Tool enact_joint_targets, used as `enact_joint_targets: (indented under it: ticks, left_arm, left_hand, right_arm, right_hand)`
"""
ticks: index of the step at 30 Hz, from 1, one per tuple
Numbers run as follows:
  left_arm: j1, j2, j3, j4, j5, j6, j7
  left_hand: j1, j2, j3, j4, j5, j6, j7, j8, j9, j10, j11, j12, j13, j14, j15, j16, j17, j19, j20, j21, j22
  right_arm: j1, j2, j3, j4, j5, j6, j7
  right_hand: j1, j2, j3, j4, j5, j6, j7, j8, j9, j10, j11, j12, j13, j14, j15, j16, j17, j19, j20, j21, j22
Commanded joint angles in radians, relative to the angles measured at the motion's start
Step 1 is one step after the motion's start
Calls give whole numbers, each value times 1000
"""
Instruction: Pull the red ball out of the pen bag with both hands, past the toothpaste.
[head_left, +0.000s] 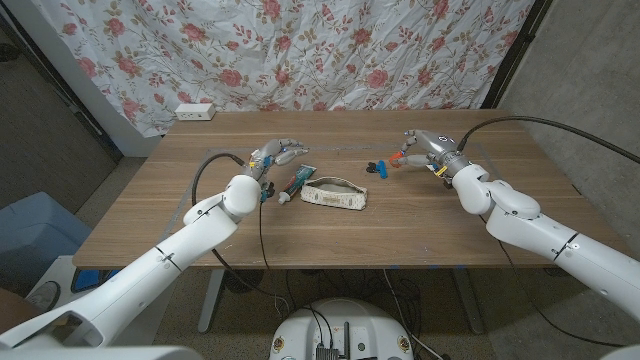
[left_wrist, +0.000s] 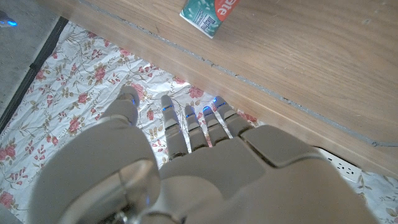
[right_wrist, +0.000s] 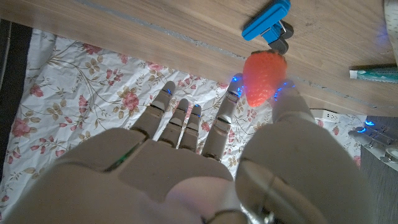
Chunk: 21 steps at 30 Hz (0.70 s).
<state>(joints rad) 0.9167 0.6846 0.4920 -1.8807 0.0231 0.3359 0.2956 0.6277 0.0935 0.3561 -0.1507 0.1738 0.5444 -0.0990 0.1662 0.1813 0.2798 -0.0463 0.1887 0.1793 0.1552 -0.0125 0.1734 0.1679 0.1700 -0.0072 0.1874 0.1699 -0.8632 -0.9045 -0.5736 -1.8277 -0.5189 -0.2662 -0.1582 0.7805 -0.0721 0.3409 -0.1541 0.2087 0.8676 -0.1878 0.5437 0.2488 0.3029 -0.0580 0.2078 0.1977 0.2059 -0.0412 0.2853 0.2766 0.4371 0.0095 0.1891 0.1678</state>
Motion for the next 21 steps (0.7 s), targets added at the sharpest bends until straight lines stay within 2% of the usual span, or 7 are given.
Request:
enact_joint_targets:
  ticks: [1, 9, 21]
  left_arm:
    - [32, -7, -58, 41, -129, -74, 40]
    - [39, -42, -63, 90, -172, -136, 87]
    - [67, -55, -94, 111, -226, -172, 141]
  left_hand:
    - [-15, 11, 4, 7, 0, -33, 0, -5, 2, -12, 5, -2, 3, -11, 0, -3, 3, -7, 2, 1, 3]
    - [-30, 26, 11, 10, 0, -98, 0, -5, 0, -29, 11, -3, 3, -23, 11, -2, 3, -15, 5, 0, 3]
    - [-46, 29, 12, 10, -1, -133, 2, 0, -1, -49, 16, -4, 3, -36, 16, -1, 3, -19, 5, 1, 3]
  right_arm:
    - [-11, -5, -20, 26, -31, -9, -31]
    - [-8, 3, -41, 53, -48, -17, -35]
    - [-4, 25, -65, 81, -59, -57, -41]
  right_hand:
    - [-1, 9, 2, 5, 1, -3, -1, 5, 2, 11, -1, 10, 5, 17, -9, 11, 5, 16, 0, 10, 1]
    - [-2, 10, 1, 5, 1, -5, 0, 5, 1, 15, -2, 10, 5, 24, -15, 14, 7, 27, -4, 13, 1]
    - [-4, 10, 0, 5, 1, -13, -3, 4, 0, 18, -2, 9, 6, 30, -20, 18, 10, 34, -5, 13, 2]
